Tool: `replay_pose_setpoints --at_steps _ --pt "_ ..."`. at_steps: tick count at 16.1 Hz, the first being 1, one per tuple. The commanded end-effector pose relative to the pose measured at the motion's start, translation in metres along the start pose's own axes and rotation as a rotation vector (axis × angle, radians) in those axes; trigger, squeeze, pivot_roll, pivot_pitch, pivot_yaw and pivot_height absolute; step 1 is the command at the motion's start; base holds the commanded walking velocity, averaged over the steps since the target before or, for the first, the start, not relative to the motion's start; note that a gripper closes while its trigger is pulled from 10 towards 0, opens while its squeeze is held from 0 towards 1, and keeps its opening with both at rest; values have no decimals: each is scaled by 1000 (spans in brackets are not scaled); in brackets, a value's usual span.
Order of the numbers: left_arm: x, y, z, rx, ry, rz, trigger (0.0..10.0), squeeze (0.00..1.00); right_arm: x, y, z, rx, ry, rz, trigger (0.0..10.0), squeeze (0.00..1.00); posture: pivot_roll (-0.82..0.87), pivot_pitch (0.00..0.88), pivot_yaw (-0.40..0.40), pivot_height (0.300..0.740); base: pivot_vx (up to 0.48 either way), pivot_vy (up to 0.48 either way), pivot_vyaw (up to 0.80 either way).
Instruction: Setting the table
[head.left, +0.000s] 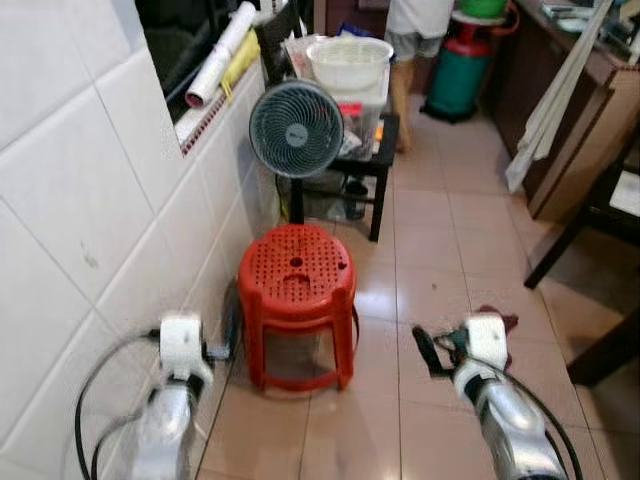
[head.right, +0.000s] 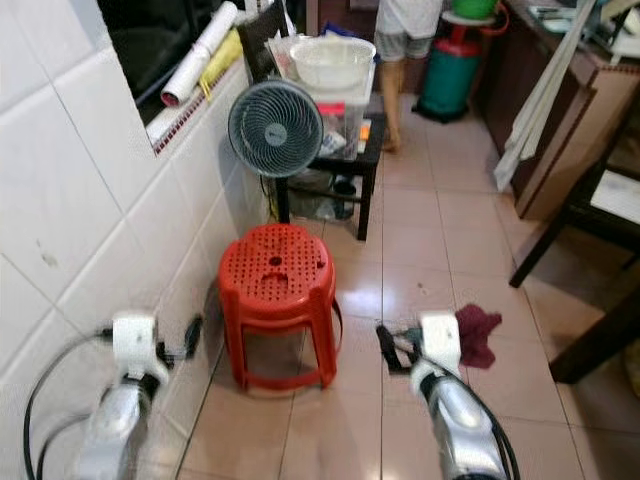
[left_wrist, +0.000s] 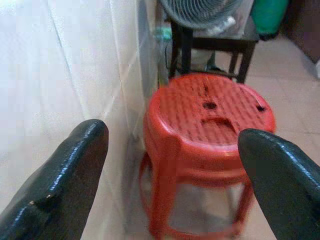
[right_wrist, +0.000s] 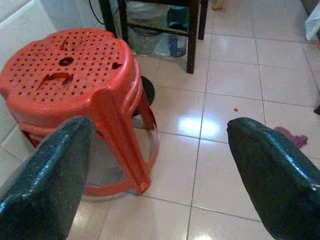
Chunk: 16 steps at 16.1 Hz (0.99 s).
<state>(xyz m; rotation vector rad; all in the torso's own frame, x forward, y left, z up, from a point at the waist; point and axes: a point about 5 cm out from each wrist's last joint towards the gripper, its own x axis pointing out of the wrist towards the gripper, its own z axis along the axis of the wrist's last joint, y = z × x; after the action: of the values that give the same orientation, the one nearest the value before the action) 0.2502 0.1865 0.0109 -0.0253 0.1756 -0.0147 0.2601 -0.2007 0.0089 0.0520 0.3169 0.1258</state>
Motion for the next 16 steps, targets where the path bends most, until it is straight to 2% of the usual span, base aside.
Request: replay_pose_setpoints --at_steps 1,3,4,5,9,12,16 --pt "-3 7 5 -20 -23 16 10000 0 -2 3 7 14 -36 -3 10000 0 -140 1 9 740 0 0 0" --pt "-9 10 -1 -51 5 16 10000 0 -8 8 7 37 -55 -7 10000 0 -145 14 10 740 0 0 0" --pt "-13 7 3 -46 7 -88 10000 0 -17 21 15 38 -101 30 10000 0 -157 29 17 740 0 0 0" --pt "-14 5 4 -59 -3 -104 10000 0 -19 22 16 40 -98 33 10000 0 -165 34 20 740 0 0 0" --pt "-16 1 6 -120 12 -120 10000 0 -26 22 20 37 -79 27 10000 0 -183 48 29 740 0 0 -770" --pt "-13 -1 6 -140 31 -136 10000 0 -29 22 22 52 -66 8 10000 0 -189 48 27 740 0 0 -769" --pt "-3 -2 16 -132 29 -127 10000 0 -29 24 26 61 -68 3 10000 0 -196 45 27 740 0 0 -736"
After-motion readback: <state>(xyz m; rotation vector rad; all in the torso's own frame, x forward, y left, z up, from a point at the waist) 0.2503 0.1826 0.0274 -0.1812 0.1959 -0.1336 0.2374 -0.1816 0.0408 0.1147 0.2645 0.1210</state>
